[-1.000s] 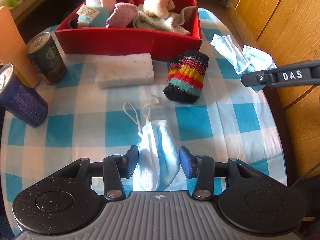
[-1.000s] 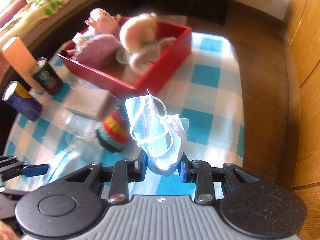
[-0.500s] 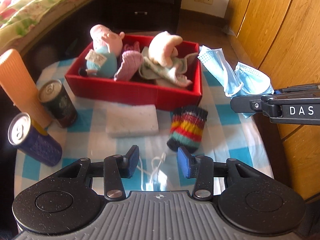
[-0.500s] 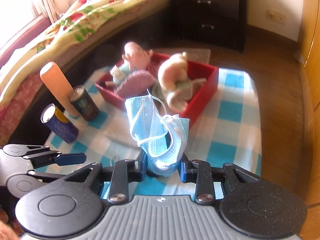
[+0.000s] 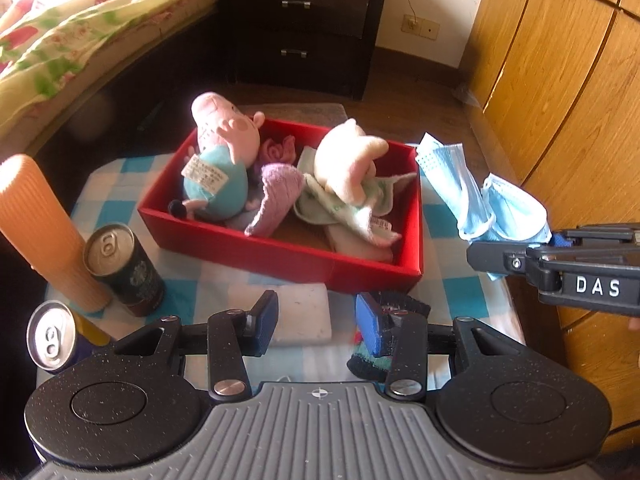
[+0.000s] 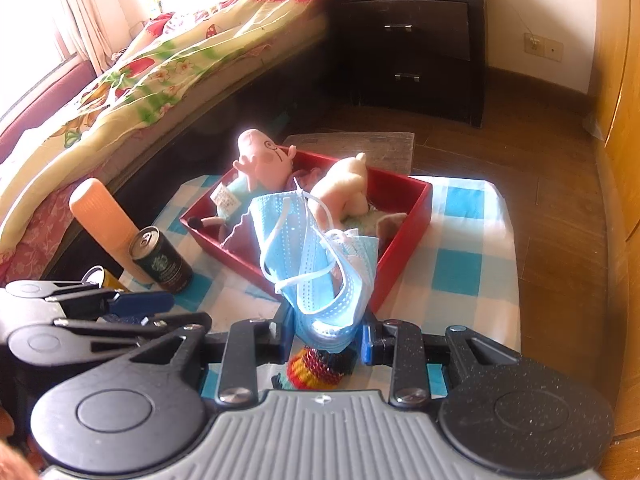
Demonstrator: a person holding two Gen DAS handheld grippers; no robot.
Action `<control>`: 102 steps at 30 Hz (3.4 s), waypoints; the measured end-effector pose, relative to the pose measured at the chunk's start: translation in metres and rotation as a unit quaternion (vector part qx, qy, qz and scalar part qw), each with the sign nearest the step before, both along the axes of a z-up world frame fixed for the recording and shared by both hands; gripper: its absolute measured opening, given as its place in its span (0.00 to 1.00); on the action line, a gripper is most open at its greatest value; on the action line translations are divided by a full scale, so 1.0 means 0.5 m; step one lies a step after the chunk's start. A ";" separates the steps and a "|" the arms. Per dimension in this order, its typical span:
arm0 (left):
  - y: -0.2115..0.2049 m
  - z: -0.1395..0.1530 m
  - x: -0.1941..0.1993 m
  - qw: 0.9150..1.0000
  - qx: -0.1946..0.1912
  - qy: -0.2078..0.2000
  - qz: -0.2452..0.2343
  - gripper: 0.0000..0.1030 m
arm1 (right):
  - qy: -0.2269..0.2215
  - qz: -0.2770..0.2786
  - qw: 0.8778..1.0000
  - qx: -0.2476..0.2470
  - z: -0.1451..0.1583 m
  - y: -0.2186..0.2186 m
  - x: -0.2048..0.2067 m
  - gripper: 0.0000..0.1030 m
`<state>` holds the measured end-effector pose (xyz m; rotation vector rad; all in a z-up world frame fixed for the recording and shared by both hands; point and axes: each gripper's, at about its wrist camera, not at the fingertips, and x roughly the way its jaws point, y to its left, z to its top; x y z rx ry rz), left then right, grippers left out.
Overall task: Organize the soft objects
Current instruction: 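Carry both held blue masks over the red box and lower them inside, then open both grippers to release the blue masks into the red box, then move the left gripper to the white foam block while the right gripper moves to the striped knit cap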
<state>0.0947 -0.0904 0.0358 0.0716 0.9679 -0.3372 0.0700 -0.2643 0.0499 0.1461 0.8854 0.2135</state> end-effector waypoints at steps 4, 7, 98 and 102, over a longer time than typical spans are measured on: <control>-0.006 -0.083 -0.053 0.997 0.019 0.062 -0.035 0.73 | 0.010 0.005 1.000 -0.006 -0.017 0.002 0.001 0.09; -0.023 -0.173 -0.086 0.990 0.069 0.115 -0.054 0.73 | 0.021 0.002 1.000 -0.005 -0.028 -0.002 0.003 0.09; 0.025 -0.072 0.142 0.998 0.032 0.039 0.045 0.85 | 0.071 -0.032 0.997 -0.024 -0.079 0.055 0.071 0.49; 0.025 -0.079 0.133 0.997 0.034 0.045 0.043 0.85 | 0.074 -0.032 0.996 -0.022 -0.085 0.054 0.056 0.49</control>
